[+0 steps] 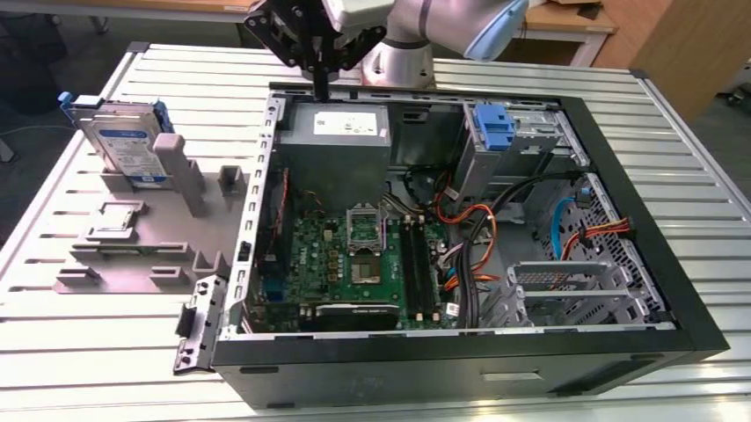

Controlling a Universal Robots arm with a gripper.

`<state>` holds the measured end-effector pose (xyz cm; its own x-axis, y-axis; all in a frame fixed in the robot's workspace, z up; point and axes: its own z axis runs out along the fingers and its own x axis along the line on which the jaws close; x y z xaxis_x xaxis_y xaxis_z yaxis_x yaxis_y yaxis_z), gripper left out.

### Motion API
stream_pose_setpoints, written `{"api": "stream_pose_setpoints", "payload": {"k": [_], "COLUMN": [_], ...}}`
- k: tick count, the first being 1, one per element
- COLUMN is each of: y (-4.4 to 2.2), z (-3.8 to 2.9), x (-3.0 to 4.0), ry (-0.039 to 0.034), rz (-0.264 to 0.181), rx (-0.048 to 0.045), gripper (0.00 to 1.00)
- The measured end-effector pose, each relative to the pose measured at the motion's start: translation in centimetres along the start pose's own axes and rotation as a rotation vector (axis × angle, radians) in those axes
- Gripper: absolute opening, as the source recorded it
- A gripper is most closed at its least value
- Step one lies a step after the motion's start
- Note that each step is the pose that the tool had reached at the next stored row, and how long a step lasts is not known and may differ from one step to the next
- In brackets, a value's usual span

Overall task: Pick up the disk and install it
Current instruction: 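Reach for the disk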

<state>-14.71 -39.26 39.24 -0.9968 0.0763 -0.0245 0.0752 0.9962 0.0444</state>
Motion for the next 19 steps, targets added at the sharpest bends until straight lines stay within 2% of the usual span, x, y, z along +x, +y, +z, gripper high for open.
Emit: {"api": "stream_pose_setpoints", "payload": {"k": [8, 16, 19], "y": [-0.09, -0.14, -0.15], "z": [0.00, 0.01, 0.03], "x": [1.24, 2.09, 2.20], "ry": [0.0001, 0.0000, 0.0001], "rz": [0.000, 0.000, 0.000], "rx": [0.0001, 0.0000, 0.0001], "gripper": [0.10, 0.10, 0.10]}}
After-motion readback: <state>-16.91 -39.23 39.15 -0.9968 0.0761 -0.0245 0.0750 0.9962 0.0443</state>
